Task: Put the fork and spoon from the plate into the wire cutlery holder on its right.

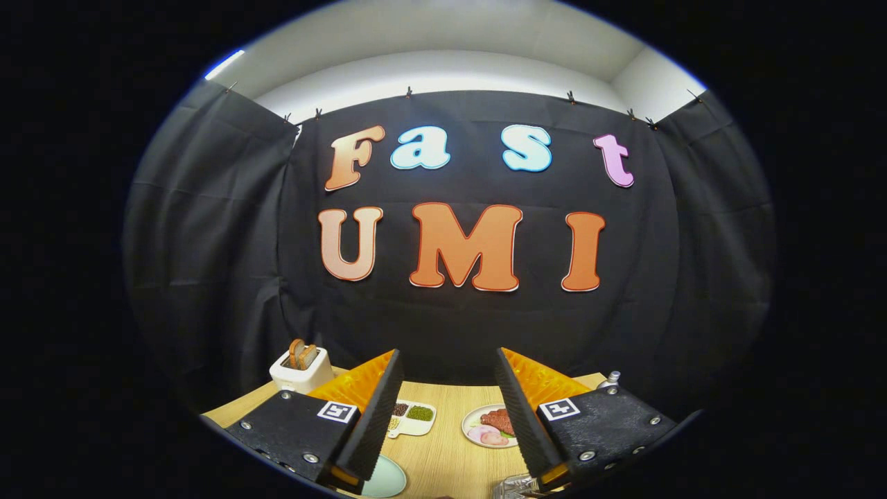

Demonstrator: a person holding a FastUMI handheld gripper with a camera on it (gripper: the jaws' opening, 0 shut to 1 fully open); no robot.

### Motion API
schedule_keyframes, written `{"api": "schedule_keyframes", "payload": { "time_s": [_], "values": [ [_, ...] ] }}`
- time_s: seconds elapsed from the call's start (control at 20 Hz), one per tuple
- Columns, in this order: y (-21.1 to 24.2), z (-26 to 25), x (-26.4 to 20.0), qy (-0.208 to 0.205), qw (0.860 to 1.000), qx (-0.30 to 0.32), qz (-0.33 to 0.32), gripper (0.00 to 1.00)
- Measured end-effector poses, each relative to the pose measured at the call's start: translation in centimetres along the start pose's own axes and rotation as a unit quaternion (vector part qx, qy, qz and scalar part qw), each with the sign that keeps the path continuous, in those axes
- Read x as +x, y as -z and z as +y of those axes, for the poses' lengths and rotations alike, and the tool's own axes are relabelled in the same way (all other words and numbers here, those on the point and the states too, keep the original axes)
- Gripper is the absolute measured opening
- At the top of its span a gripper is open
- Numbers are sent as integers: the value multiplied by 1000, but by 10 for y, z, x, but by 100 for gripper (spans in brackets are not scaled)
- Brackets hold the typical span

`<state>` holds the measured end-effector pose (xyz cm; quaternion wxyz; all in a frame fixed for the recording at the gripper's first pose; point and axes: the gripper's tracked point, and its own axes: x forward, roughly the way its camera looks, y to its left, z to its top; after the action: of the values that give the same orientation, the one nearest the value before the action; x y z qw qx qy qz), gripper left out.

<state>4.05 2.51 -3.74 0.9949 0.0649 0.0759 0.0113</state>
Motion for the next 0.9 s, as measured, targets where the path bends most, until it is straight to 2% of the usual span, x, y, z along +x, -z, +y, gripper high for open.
{"api": "schedule_keyframes", "payload": {
  "time_s": [0.25, 0.9],
  "values": [
    [7, -1, -3, 2, 1000, 8, 16, 81],
    [-12, -4, -10, 2, 1000, 6, -22, 81]
  ]
}}
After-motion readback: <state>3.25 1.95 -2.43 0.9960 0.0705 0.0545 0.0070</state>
